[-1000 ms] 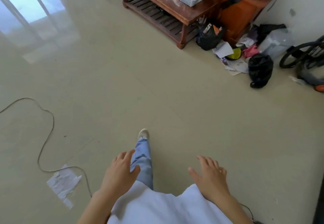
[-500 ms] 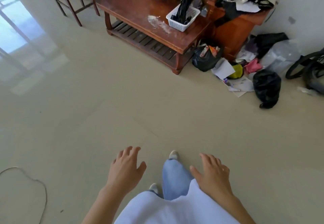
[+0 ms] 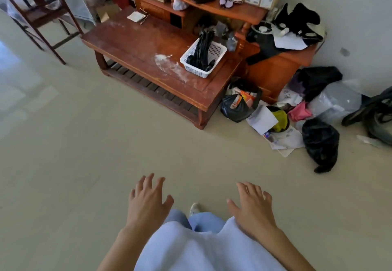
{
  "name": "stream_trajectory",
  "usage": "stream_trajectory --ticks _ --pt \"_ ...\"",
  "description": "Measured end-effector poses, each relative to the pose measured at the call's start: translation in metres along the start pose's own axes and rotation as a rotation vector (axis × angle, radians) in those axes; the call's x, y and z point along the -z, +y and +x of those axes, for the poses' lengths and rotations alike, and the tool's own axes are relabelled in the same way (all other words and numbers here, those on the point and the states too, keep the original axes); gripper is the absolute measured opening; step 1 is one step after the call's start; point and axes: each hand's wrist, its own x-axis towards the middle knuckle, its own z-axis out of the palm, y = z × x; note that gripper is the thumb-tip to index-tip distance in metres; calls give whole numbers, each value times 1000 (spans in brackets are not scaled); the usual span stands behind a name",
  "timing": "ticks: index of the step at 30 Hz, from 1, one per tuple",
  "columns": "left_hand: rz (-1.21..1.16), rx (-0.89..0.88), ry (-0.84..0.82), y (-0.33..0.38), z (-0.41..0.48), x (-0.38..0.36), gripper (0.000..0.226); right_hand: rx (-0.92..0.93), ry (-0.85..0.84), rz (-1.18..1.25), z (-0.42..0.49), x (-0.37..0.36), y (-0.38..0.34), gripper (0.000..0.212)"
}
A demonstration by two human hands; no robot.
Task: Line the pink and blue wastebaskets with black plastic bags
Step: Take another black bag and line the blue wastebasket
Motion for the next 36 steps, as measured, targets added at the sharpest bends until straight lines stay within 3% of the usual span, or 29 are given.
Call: stream_trajectory --ticks 9,23,30,33,36 --pt "-23 94 -59 6 183 69 60 -44 -70 10 180 65 -38 51" --pt "121 -135 -112 28 540 257 58 -211 -41 58 476 189 -154 45" --pt "122 -292 -306 70 678 269 60 -165 -146 11 607 224 -159 40" --pt "113 -283 -415 94 747 246 67 -122 -150 -23 675 225 -142 43" --pt "94 -232 -475 117 806 212 59 -95 -133 -32 741 225 -128 43"
